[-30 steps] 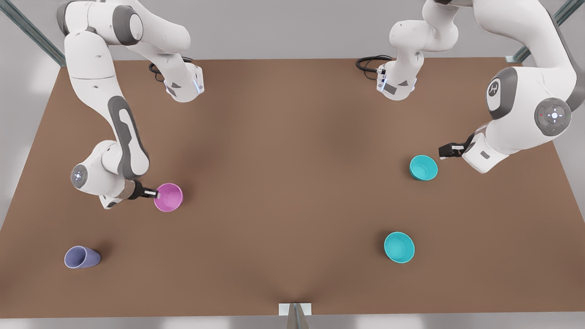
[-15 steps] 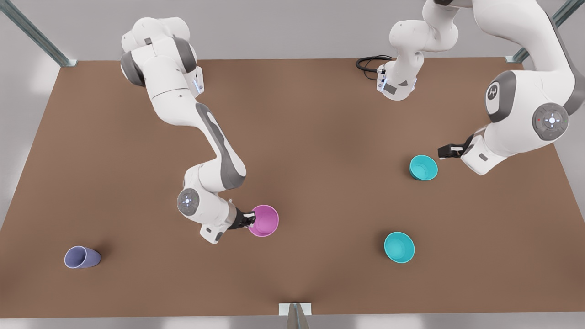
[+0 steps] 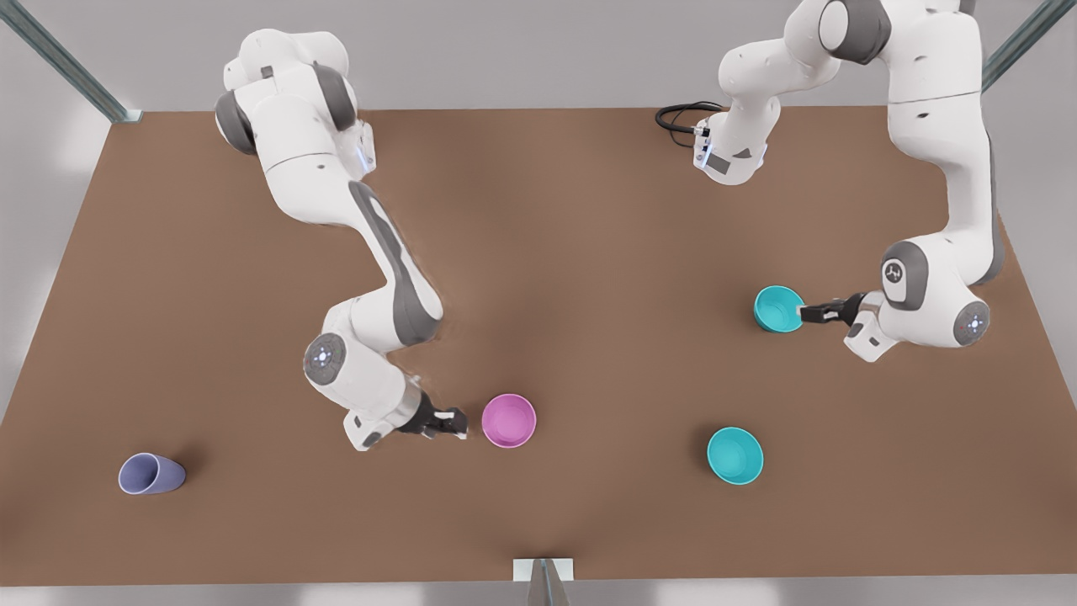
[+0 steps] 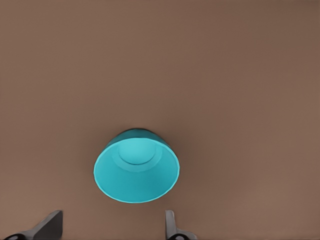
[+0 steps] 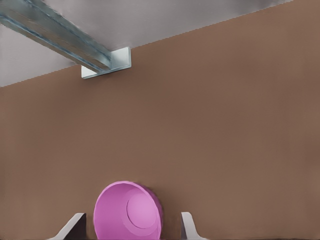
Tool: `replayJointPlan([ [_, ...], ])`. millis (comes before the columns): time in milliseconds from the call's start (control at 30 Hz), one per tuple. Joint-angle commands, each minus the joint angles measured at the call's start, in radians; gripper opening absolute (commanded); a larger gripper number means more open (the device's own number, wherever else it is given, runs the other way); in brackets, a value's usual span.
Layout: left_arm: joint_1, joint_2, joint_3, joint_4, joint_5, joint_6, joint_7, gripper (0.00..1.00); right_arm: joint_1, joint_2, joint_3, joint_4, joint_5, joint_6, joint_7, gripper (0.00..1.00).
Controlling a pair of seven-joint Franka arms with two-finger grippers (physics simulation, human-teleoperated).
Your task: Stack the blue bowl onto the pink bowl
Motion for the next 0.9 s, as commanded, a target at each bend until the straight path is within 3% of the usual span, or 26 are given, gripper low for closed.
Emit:
replayJointPlan([
  [0,0.000,-0.005,0.000,-0.046,-0.022,0.194,0.519,1.00,-0.137,-0.062,-0.005,0.068,0.013,-0.544,0.154,1.00],
  [33,0.000,-0.002,0.001,-0.063,-0.021,0.194,0.539,1.00,-0.222,-0.062,-0.005,0.094,-0.082,-0.699,0.074,1.00],
  [100,0.000,0.005,0.015,-0.075,-0.021,0.197,0.545,1.00,-0.301,-0.053,-0.008,0.082,-0.311,-0.754,-0.130,1.00],
  [200,-0.001,0.031,0.015,-0.107,-0.019,0.198,0.589,1.00,-0.357,-0.061,-0.015,0.098,-0.391,-0.813,-0.274,1.00],
  [333,0.005,0.117,0.015,-0.109,-0.018,0.198,0.600,1.00,-0.331,-0.277,-0.006,0.129,-0.385,-0.994,-0.273,1.00],
  [433,0.019,0.144,0.015,-0.109,-0.015,0.207,0.600,1.00,-0.338,-0.473,0.003,-0.084,-0.394,-0.913,-0.267,1.00],
  [500,0.020,0.144,0.015,-0.107,-0.015,0.206,0.600,0.56,-0.338,-0.549,0.008,-0.211,-0.391,-0.804,-0.267,1.00],
  [533,0.020,0.143,0.015,-0.107,-0.015,0.206,0.600,0.42,-0.338,-0.552,0.008,-0.221,-0.391,-0.794,-0.267,1.00],
  [700,0.020,0.138,0.015,-0.107,-0.015,0.200,0.600,0.21,-0.340,-0.578,0.008,-0.280,-0.392,-0.756,-0.267,1.00],
  [867,0.003,0.109,0.015,-0.101,-0.015,0.194,0.597,0.21,-0.340,-0.546,0.003,-0.285,-0.386,-0.730,-0.271,1.00],
])
